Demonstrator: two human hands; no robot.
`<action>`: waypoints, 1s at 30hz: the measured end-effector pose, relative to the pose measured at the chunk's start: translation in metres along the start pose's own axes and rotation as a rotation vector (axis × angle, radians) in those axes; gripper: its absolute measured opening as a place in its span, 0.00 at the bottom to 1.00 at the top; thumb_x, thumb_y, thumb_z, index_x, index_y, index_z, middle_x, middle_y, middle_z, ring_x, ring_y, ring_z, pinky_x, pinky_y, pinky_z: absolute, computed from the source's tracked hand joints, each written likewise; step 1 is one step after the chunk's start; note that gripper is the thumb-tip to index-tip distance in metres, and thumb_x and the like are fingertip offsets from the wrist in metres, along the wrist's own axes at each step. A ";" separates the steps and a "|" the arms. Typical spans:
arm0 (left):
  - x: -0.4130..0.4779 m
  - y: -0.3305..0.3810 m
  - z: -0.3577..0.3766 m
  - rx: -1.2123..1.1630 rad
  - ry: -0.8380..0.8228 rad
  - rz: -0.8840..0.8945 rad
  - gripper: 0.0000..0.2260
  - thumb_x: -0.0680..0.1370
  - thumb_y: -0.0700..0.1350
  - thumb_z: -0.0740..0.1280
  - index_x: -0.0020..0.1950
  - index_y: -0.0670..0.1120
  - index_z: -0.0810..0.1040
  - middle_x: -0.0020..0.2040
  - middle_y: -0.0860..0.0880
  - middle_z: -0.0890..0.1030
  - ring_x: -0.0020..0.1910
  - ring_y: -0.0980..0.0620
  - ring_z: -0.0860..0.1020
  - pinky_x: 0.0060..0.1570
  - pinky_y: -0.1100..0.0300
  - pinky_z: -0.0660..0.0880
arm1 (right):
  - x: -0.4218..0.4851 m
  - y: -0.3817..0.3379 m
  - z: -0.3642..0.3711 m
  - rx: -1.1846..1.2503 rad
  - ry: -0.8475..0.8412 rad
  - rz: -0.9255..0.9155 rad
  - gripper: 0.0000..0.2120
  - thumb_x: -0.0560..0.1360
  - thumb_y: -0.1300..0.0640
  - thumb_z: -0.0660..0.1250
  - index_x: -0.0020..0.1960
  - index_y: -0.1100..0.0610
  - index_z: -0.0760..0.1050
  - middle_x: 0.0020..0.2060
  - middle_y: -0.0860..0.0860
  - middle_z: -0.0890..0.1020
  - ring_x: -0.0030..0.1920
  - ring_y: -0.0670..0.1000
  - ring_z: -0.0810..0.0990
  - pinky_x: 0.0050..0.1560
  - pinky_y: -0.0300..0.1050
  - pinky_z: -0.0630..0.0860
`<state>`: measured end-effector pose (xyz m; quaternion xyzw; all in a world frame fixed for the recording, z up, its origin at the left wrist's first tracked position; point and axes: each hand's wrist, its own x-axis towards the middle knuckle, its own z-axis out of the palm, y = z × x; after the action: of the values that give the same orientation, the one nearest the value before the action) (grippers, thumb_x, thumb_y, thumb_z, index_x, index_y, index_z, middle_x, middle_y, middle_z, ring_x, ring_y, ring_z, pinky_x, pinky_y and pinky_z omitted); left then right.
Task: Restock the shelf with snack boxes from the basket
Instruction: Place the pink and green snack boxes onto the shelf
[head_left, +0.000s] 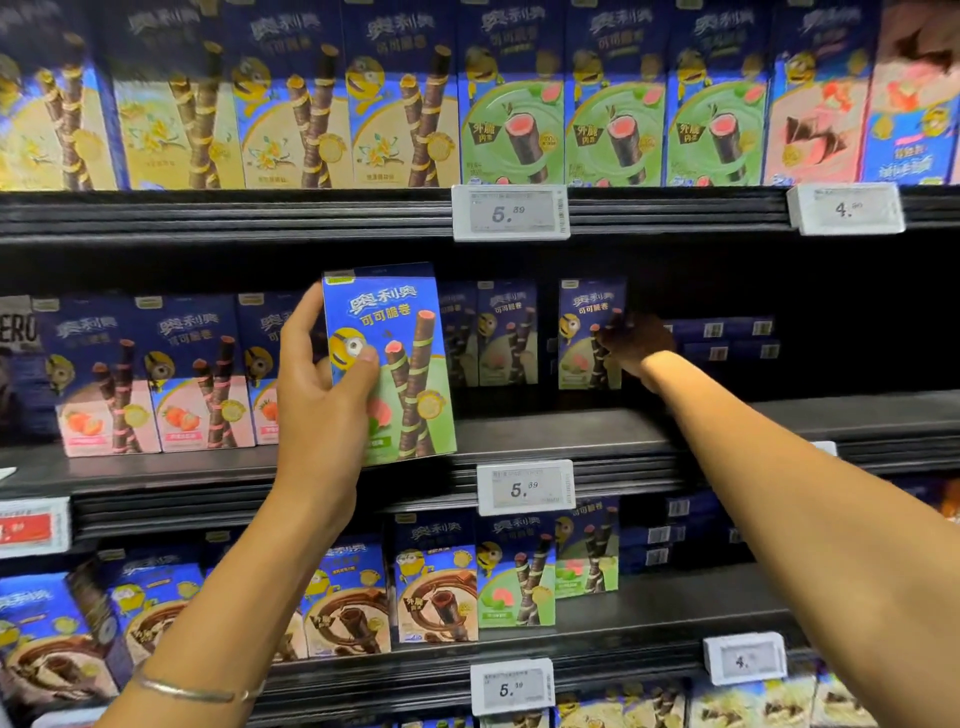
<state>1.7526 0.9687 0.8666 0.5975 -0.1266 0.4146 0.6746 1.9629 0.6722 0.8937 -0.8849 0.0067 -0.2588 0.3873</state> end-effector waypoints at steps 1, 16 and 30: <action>0.000 0.000 -0.002 0.004 0.004 0.005 0.25 0.84 0.32 0.63 0.79 0.51 0.68 0.55 0.68 0.84 0.53 0.64 0.85 0.39 0.68 0.80 | 0.002 0.000 0.001 0.009 0.000 0.001 0.20 0.80 0.49 0.68 0.66 0.61 0.78 0.64 0.62 0.80 0.63 0.63 0.78 0.62 0.52 0.74; 0.000 -0.007 0.002 0.043 0.009 -0.003 0.25 0.84 0.31 0.62 0.75 0.56 0.69 0.47 0.69 0.85 0.45 0.66 0.84 0.38 0.68 0.80 | 0.013 -0.014 0.019 -0.234 -0.125 -0.136 0.20 0.85 0.51 0.57 0.70 0.61 0.73 0.68 0.62 0.76 0.67 0.62 0.75 0.66 0.52 0.71; -0.002 -0.008 0.005 -0.022 -0.008 -0.080 0.25 0.85 0.36 0.64 0.78 0.58 0.68 0.64 0.55 0.83 0.56 0.52 0.86 0.41 0.59 0.84 | 0.007 -0.019 0.018 -0.216 -0.149 -0.141 0.21 0.86 0.51 0.55 0.72 0.63 0.70 0.68 0.64 0.76 0.68 0.64 0.74 0.68 0.58 0.70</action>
<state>1.7589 0.9640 0.8612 0.5964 -0.1099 0.3834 0.6966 1.9738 0.6962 0.9002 -0.9365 -0.0566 -0.2167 0.2700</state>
